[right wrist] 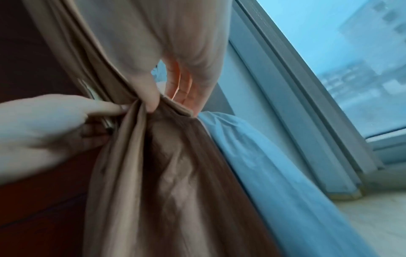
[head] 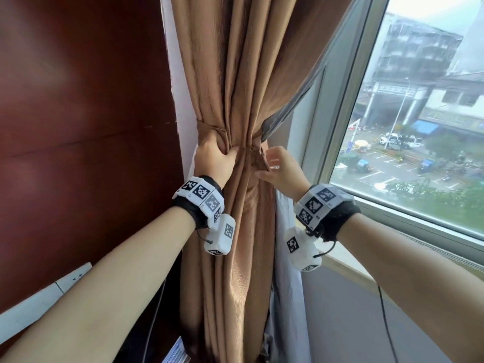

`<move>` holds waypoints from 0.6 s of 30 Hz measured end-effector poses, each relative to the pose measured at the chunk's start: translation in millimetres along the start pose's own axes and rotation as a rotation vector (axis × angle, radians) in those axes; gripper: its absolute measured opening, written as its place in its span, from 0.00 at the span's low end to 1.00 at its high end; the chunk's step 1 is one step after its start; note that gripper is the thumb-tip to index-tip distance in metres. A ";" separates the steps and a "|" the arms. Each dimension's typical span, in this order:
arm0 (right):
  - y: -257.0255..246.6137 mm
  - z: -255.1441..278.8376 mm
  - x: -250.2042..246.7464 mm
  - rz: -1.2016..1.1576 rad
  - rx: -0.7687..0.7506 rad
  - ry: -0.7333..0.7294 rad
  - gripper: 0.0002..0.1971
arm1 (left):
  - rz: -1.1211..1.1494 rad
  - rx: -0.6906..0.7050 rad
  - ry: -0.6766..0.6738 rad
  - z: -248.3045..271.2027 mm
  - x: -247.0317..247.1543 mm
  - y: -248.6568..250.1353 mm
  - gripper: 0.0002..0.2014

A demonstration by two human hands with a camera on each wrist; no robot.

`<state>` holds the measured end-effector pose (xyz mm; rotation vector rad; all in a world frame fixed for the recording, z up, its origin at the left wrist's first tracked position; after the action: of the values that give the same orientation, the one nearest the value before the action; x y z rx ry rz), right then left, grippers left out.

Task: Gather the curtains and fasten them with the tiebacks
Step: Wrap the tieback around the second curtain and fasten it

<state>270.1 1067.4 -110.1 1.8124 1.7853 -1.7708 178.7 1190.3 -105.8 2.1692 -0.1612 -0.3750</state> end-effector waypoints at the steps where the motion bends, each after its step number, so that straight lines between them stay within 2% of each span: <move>1: 4.0 0.8 -2.0 0.048 -0.001 0.049 0.16 | -0.003 -0.002 0.001 0.3 1.1 -0.3 0.15; 4: 11.4 -2.3 -13.7 0.037 0.044 0.126 0.04 | -0.006 -0.005 0.005 0.5 3.4 -0.2 0.15; 5: 12.1 -2.5 -18.1 0.021 0.049 0.126 0.04 | -0.009 -0.009 0.003 0.6 5.0 0.7 0.15; 8: 10.4 4.7 -28.0 -0.076 0.039 0.113 0.13 | -0.032 -0.010 -0.007 1.7 11.2 4.8 0.16; 12: -1.1 16.8 -32.7 -0.303 0.021 0.088 0.15 | -0.038 0.022 -0.034 4.9 20.3 8.7 0.14; 18: -16.3 17.0 -48.3 -0.502 0.031 0.188 0.15 | -0.019 0.018 -0.073 3.8 30.4 10.9 0.16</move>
<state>263.1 1029.9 -72.1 1.6942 2.4763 -1.8234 206.4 1173.4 -105.3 2.1776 -0.1859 -0.4659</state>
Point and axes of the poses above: each hand's wrist, its own z-axis away from the middle knuckle, its own x-axis out of the palm, y = z × x, the point moved 1 cm from there along -z, towards the middle knuckle, and after that the axes turned 9 degrees about z, right-handed, at the moved point
